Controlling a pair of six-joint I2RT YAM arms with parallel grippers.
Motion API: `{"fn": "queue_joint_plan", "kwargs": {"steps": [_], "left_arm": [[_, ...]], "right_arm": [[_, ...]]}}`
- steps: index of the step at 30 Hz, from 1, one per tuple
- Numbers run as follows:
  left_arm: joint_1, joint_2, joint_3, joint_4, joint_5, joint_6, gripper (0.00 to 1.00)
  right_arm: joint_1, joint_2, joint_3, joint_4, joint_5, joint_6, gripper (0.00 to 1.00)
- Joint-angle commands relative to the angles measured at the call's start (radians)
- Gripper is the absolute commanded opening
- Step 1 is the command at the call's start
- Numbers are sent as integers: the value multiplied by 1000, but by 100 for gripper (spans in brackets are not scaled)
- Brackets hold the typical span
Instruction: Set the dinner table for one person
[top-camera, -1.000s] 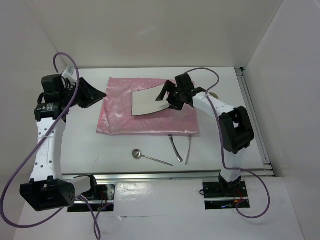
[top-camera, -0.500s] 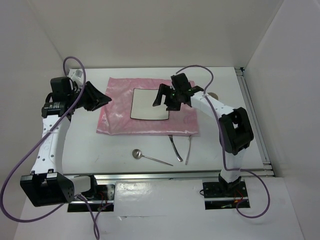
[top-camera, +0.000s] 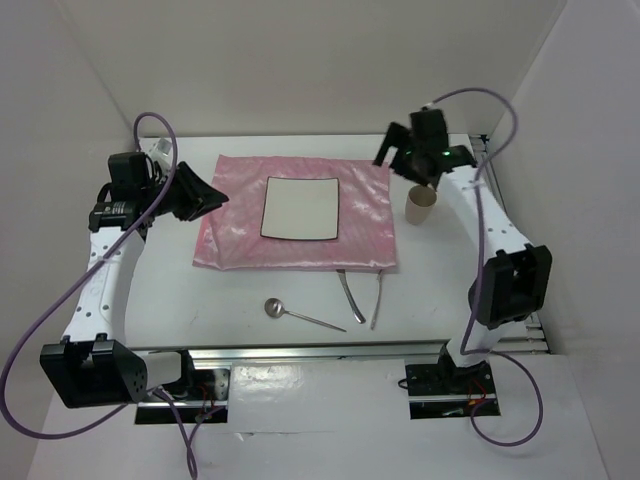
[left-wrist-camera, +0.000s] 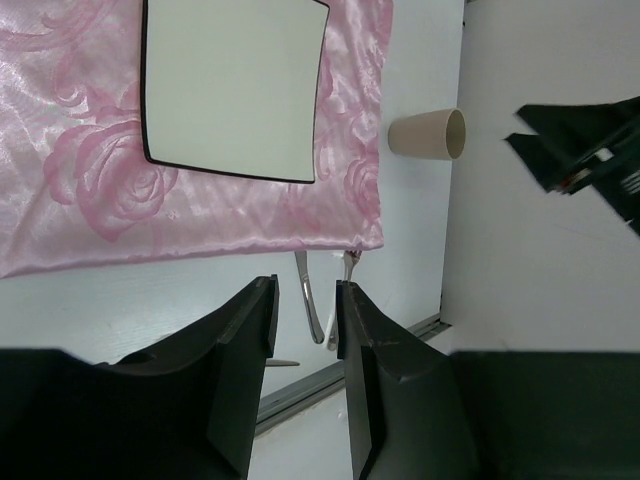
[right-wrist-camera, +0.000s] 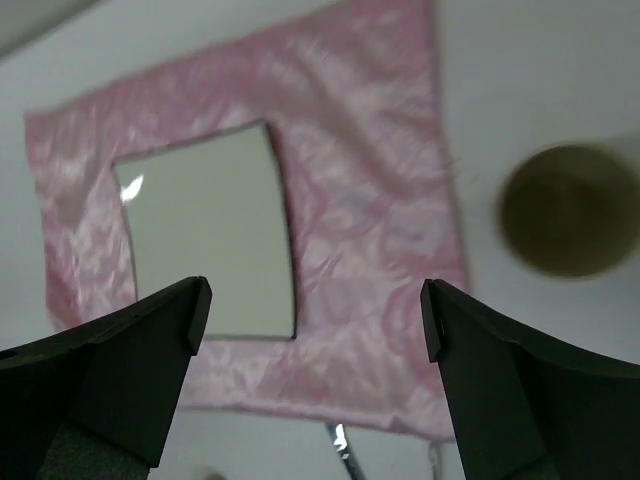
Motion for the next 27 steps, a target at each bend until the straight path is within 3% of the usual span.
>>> {"fn": "queue_joint_plan", "kwargs": {"steps": [1,3,5,6,16,20,24,27], "left_arm": [[-7,6,29,37,9,-1,46],[-16,15,29,37,9,-1,46],[-16,15,29,37,0,10,46],[-16,15,29,37,-1,10,46],[-16,24,40,-21,-11,67,46],[-16,24,40,-30,-20,67,46],[-16,33,40,-30,-20,67,46],[-16,34,40,-30,-20,67,46]], "right_arm": [[-171,-27,57,-144,119,-30,99],[-260,-27,34,-145,119,-30,91],[-330,-18,-10,-120,80,-30,74],[-347,-18,-30,-102,67,-30,72],[-400,98,-95,-2,-36,-41,79],[-400,141,-107,12,-36,-41,70],[-400,154,-116,33,-36,-41,42],[-389,119,-116,43,8,-50,0]]}}
